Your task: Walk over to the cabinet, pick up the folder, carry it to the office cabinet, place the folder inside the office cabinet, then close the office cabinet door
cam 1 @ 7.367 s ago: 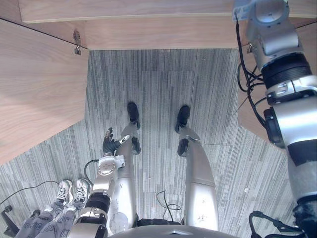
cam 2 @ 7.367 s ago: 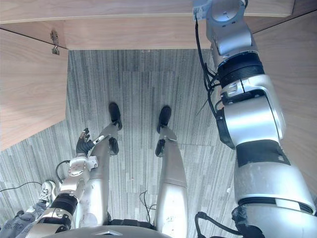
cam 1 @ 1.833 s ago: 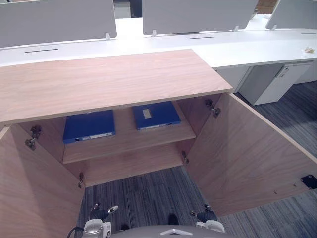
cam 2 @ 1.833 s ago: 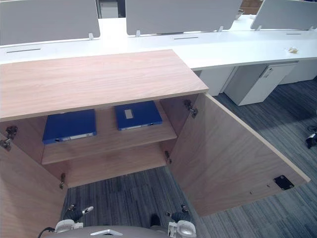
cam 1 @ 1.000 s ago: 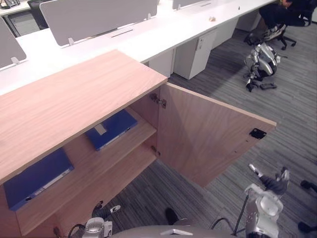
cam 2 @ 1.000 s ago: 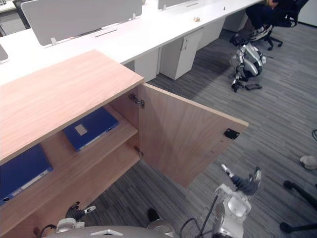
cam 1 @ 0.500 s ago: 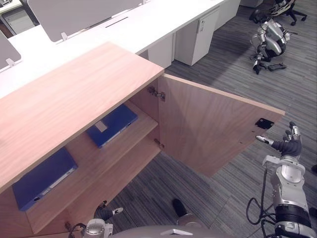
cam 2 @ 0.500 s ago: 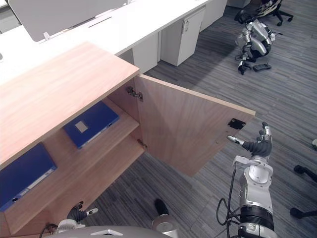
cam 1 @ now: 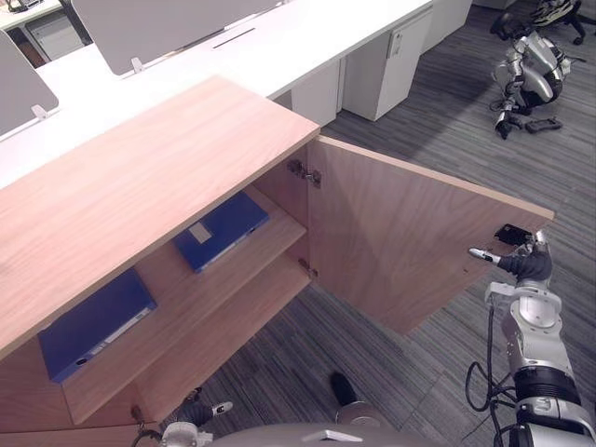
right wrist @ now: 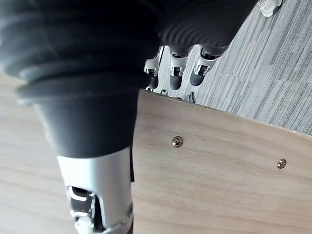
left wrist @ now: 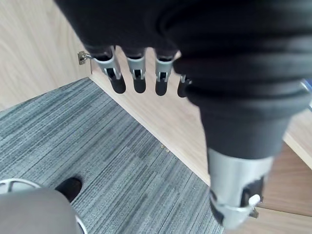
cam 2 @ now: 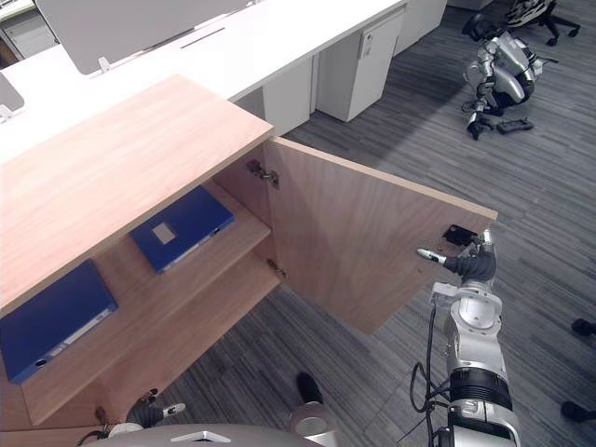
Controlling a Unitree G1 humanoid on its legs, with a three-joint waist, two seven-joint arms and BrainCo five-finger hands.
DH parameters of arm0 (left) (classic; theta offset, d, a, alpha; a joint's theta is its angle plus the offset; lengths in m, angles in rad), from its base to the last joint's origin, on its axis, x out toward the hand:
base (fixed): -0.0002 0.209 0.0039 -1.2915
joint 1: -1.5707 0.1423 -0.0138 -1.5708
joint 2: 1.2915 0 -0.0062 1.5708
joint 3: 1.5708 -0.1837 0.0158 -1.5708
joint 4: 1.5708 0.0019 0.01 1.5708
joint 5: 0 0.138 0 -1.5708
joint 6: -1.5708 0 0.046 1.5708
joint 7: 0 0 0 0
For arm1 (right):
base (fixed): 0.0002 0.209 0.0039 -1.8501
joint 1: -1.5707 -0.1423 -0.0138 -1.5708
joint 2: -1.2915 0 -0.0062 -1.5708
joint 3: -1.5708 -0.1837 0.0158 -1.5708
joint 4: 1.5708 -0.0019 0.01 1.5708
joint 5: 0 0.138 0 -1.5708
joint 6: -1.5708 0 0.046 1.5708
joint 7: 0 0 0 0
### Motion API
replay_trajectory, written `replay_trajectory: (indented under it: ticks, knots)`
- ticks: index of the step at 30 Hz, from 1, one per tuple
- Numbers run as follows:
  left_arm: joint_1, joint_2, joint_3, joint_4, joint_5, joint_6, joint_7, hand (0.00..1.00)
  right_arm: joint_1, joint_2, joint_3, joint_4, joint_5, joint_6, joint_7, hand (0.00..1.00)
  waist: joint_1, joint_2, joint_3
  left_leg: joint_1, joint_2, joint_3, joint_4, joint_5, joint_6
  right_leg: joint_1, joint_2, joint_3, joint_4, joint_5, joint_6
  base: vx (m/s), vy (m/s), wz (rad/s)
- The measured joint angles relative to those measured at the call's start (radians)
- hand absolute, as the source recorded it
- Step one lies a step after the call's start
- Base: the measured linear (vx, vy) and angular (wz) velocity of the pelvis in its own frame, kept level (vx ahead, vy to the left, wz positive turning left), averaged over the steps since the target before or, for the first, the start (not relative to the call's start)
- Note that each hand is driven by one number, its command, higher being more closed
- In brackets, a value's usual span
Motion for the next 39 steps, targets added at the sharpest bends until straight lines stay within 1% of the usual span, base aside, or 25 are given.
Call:
replay_trajectory:
  ticks: [3, 10, 15, 17, 19, 21, 24, 27, 28, 30, 32, 33, 36, 37, 38, 39]
  knots:
    - [-0.007, -0.001, 0.000, 0.000, 0.016, 0.000, 0.000, 0.00, 0.000, 0.008, 0.031, 0.000, 0.000, 0.001, 0.001, 0.00, -0.001, 0.001, 0.002, 0.000, 0.000, 0.001, 0.000, 0.000, 0.000, -0.001, 0.001, 0.000, 0.000, 0.001, 0.001, -0.04, -0.045, -0.02]
    - [-0.012, -0.001, 0.000, -0.015, 0.019, 0.000, 0.000, 0.00, 0.008, 0.052, 0.030, -0.006, -0.001, 0.002, 0.018, 0.00, -0.005, 0.001, 0.004, 0.003, 0.000, 0.004, 0.000, 0.001, 0.001, 0.000, 0.002, 0.000, -0.001, 0.004, 0.004, -0.06, -0.048, -0.02]
    - [-0.028, -0.001, 0.000, -0.022, 0.037, 0.001, 0.000, 0.00, 0.080, 0.111, 0.027, -0.102, -0.001, 0.002, 0.020, 0.00, -0.007, -0.007, 0.009, 0.006, 0.002, 0.006, 0.000, 0.001, 0.000, 0.000, 0.006, 0.002, -0.001, 0.004, 0.004, -0.05, -0.050, -0.03]
    - [-0.031, 0.000, 0.000, -0.022, 0.038, 0.001, 0.000, 0.00, 0.128, 0.158, 0.028, -0.174, -0.001, 0.002, 0.021, 0.00, -0.010, -0.015, 0.014, 0.008, 0.005, 0.012, 0.000, 0.002, -0.001, -0.002, 0.012, 0.009, -0.001, 0.005, 0.003, 0.00, -0.005, -0.11]
    - [-0.046, 0.000, 0.000, -0.021, 0.056, 0.002, 0.000, 0.00, 0.200, 0.227, 0.045, -0.279, 0.001, 0.002, 0.025, 0.00, -0.015, -0.028, 0.022, 0.010, 0.010, 0.028, 0.000, 0.003, -0.004, -0.008, 0.021, 0.027, -0.001, 0.011, -0.001, -0.01, -0.018, -0.22]
    - [-0.050, 0.000, 0.000, -0.017, 0.056, 0.003, 0.000, 0.00, 0.245, 0.253, 0.064, -0.334, 0.002, 0.002, 0.029, 0.00, -0.018, -0.030, 0.024, 0.010, 0.014, 0.033, 0.000, 0.003, -0.005, -0.010, 0.025, 0.032, -0.001, 0.013, -0.001, -0.04, -0.056, -0.14]
    - [-0.062, 0.001, 0.000, -0.015, 0.057, 0.004, 0.000, 0.00, 0.370, 0.317, 0.135, -0.462, 0.020, 0.000, 0.072, 0.00, -0.025, -0.056, 0.034, 0.023, 0.022, 0.056, 0.000, 0.003, -0.012, -0.010, 0.039, 0.054, -0.001, 0.020, -0.006, -0.05, -0.075, -0.22]
    - [-0.081, -0.002, -0.008, 0.009, 0.058, 0.006, 0.000, 0.00, 0.460, 0.353, 0.193, -0.529, 0.023, -0.004, 0.113, 0.00, -0.029, -0.062, 0.033, 0.027, 0.029, 0.059, 0.005, 0.002, -0.014, -0.008, 0.044, 0.058, -0.001, 0.021, -0.008, -0.06, -0.073, -0.12]
    - [-0.083, -0.002, -0.008, 0.014, 0.064, 0.007, 0.000, 0.00, 0.473, 0.356, 0.207, -0.537, 0.023, -0.004, 0.116, 0.00, -0.028, -0.062, 0.033, 0.027, 0.030, 0.059, 0.008, 0.001, -0.015, -0.007, 0.044, 0.058, -0.001, 0.021, -0.008, -0.08, -0.087, 0.00]
    - [-0.077, 0.002, -0.009, 0.015, 0.098, 0.018, 0.000, 0.00, 0.525, 0.356, 0.257, -0.568, 0.018, -0.004, 0.153, 0.00, -0.026, -0.066, 0.031, 0.028, 0.036, 0.059, 0.019, -0.002, -0.019, -0.002, 0.048, 0.060, -0.001, 0.023, -0.011, -0.07, -0.078, -0.01]
    - [-0.077, 0.005, -0.010, 0.016, 0.099, 0.019, 0.000, 0.00, 0.541, 0.356, 0.284, -0.576, 0.018, -0.003, 0.170, 0.00, -0.025, -0.072, 0.028, 0.028, 0.037, 0.059, 0.021, -0.002, -0.019, -0.002, 0.050, 0.061, -0.001, 0.024, -0.012, -0.06, -0.065, -0.02]
    - [-0.077, 0.011, -0.021, 0.016, 0.107, 0.020, -0.001, 0.00, 0.562, 0.353, 0.328, -0.613, 0.017, -0.003, 0.197, 0.00, -0.022, -0.082, 0.028, 0.031, 0.039, 0.060, 0.025, -0.001, -0.020, 0.002, 0.054, 0.063, 0.000, 0.027, -0.015, -0.07, -0.076, -0.04]
    - [-0.077, 0.022, -0.039, 0.016, 0.118, 0.021, -0.014, 0.00, 0.580, 0.350, 0.380, -0.663, -0.015, -0.002, 0.236, 0.00, -0.014, -0.102, 0.024, 0.036, 0.044, 0.061, 0.036, -0.003, -0.023, 0.011, 0.057, 0.067, 0.000, 0.031, -0.017, -0.08, -0.079, -0.03]
    - [-0.079, 0.022, -0.040, 0.016, 0.134, 0.022, -0.017, 0.00, 0.593, 0.351, 0.417, -0.700, -0.042, -0.002, 0.260, 0.00, -0.002, -0.119, 0.020, 0.043, 0.046, 0.061, 0.039, -0.003, -0.024, 0.018, 0.058, 0.067, 0.000, 0.032, -0.018, -0.07, -0.049, 0.00]
    - [-0.080, 0.023, -0.041, 0.016, 0.137, 0.022, -0.017, 0.00, 0.595, 0.350, 0.424, -0.706, -0.046, -0.001, 0.262, 0.00, -0.001, -0.122, 0.018, 0.043, 0.046, 0.061, 0.040, -0.003, -0.024, 0.019, 0.058, 0.067, 0.000, 0.032, -0.018, -0.09, -0.069, 0.01]
    - [-0.082, 0.024, -0.041, 0.016, 0.137, 0.022, -0.018, 0.00, 0.599, 0.349, 0.447, -0.724, -0.065, -0.001, 0.269, 0.00, 0.005, -0.134, 0.013, 0.042, 0.048, 0.060, 0.046, -0.005, -0.025, 0.021, 0.057, 0.067, 0.000, 0.033, -0.020, -0.07, -0.052, 0.02]
